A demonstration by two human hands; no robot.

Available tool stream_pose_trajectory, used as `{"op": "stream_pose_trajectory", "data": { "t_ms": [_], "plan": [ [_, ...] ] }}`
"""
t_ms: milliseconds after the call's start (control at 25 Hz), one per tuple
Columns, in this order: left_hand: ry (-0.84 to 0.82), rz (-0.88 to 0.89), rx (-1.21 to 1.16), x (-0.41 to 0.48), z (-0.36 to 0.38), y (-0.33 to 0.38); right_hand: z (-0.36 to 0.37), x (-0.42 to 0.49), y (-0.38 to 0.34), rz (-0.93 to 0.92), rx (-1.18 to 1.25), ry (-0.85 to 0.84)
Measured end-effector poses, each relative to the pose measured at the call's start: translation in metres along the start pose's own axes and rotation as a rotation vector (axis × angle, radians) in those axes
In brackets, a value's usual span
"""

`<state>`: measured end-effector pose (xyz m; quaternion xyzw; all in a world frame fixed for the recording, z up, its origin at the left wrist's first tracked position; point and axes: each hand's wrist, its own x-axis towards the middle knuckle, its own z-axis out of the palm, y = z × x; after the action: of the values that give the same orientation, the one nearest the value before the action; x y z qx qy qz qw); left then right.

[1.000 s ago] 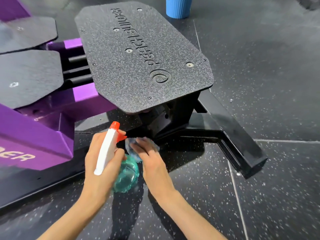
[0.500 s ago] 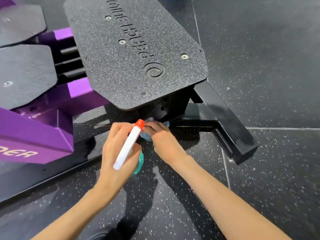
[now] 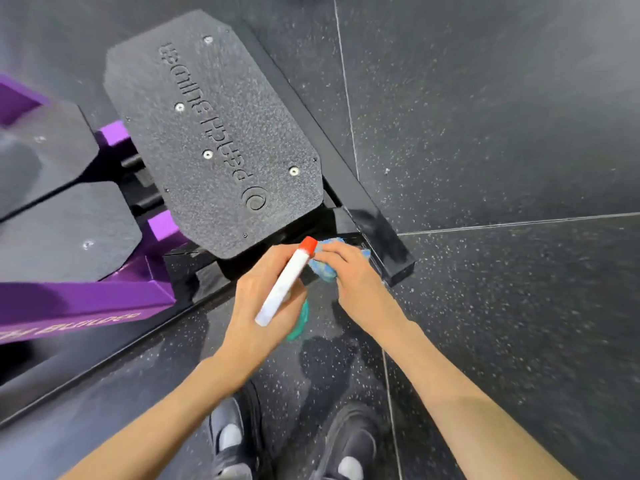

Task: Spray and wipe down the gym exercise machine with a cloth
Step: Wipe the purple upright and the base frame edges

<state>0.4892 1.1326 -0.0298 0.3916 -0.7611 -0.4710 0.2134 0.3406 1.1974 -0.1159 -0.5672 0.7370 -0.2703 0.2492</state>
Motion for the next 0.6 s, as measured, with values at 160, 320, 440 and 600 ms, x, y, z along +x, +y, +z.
{"op": "stream_pose_trajectory", "data": {
  "t_ms": [160,320,440,600],
  "plan": [
    [-0.033,-0.05,-0.052,0.028,-0.011,0.086,-0.1,-0.01,-0.039,0.261,0.172,0.141],
    [-0.101,0.029,-0.063,0.086,-0.017,0.154,-0.19,0.032,-0.062,0.529,0.356,0.356],
    [-0.01,0.004,-0.01,0.139,-0.013,0.183,-0.252,0.104,-0.063,0.518,0.383,0.319],
    [0.022,0.003,0.034,0.221,-0.002,0.193,-0.328,0.211,-0.04,0.418,0.329,0.34]
  ]
}}
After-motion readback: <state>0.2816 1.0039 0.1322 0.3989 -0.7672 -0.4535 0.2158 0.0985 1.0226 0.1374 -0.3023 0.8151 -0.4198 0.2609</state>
